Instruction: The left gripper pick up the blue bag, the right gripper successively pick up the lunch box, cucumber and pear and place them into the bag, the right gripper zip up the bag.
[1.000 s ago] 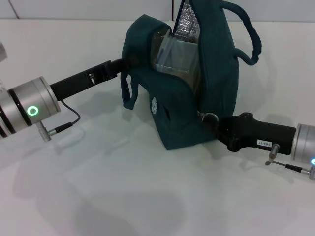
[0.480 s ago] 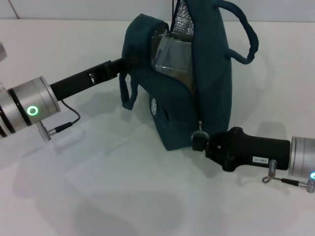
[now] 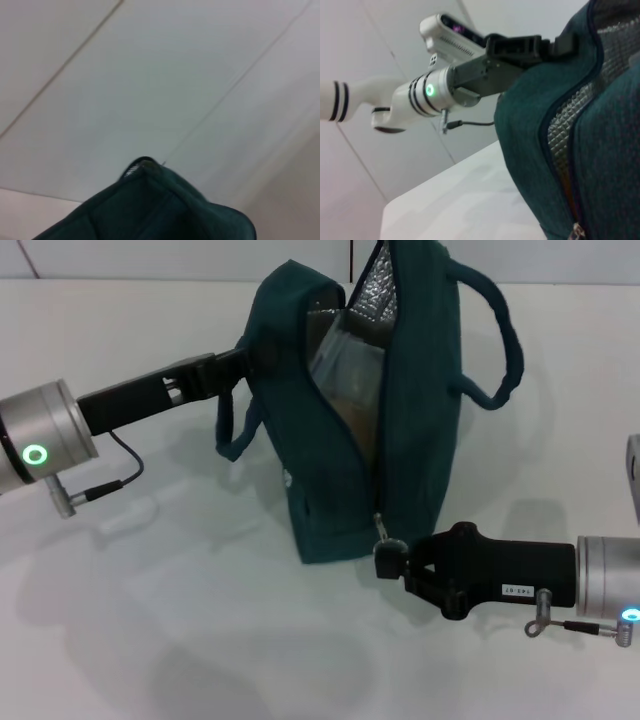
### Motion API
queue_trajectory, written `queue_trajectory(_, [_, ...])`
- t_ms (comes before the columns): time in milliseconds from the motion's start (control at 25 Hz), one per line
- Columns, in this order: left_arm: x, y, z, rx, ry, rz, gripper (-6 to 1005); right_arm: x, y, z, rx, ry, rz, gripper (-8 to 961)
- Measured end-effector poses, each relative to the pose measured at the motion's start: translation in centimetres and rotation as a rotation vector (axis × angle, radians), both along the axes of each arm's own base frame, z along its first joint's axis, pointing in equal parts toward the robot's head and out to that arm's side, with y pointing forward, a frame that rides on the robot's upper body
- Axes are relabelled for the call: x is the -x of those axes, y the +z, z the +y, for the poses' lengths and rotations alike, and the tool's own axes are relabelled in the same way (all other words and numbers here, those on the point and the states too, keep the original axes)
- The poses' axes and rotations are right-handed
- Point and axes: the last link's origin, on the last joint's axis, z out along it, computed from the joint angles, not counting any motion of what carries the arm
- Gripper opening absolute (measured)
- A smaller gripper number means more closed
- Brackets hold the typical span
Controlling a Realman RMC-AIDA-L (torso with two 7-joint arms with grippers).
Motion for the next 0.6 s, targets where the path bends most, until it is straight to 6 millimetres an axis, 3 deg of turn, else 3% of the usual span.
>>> queue_trajectory(600, [-0.61, 0.80, -0.99, -0.015, -0.130, 0.016, 61, 0.51, 0.40, -0.56, 0.037, 0.037, 0.031, 17])
